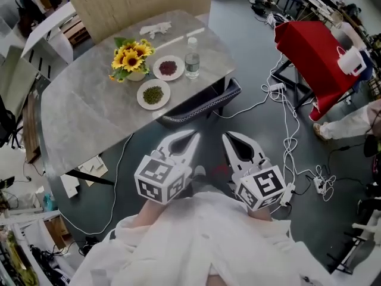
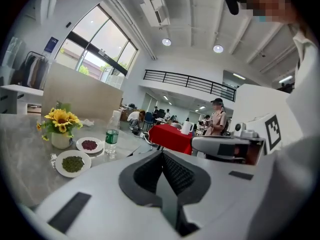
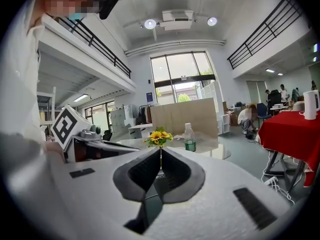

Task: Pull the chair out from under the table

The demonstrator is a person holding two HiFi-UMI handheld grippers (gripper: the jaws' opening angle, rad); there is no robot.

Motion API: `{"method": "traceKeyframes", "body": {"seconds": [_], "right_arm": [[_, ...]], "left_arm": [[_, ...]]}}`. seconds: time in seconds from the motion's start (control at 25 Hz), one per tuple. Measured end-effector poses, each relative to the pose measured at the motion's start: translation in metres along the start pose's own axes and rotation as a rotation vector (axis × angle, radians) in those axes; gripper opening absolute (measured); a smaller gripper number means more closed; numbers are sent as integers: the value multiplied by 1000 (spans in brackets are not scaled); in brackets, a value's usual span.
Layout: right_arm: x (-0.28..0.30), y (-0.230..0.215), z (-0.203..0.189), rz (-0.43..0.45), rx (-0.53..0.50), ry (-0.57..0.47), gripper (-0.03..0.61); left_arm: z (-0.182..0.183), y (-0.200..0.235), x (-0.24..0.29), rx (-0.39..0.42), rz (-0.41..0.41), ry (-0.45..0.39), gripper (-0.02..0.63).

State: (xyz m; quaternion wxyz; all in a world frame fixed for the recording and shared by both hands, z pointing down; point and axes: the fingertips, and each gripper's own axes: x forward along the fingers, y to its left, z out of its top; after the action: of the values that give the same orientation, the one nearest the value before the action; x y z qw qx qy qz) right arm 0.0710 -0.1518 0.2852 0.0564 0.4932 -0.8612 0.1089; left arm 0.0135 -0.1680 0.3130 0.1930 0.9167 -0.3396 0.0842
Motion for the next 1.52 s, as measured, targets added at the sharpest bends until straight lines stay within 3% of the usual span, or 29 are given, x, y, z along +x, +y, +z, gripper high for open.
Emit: {"method": "traceKeyframes", "body": {"seconds": [0.52,0.96,1.52], "right_arm": [[70,-69,20,87,-44,15,4],[94,-51,3,176,-33,61,3],[106,-40,11,144,-29,73,3]], "left_arm": [[32,47,74,-29,69,-34,15],[24,67,69,-50,125,-22,15],[29,80,60,-68,82,-7,15]]}}
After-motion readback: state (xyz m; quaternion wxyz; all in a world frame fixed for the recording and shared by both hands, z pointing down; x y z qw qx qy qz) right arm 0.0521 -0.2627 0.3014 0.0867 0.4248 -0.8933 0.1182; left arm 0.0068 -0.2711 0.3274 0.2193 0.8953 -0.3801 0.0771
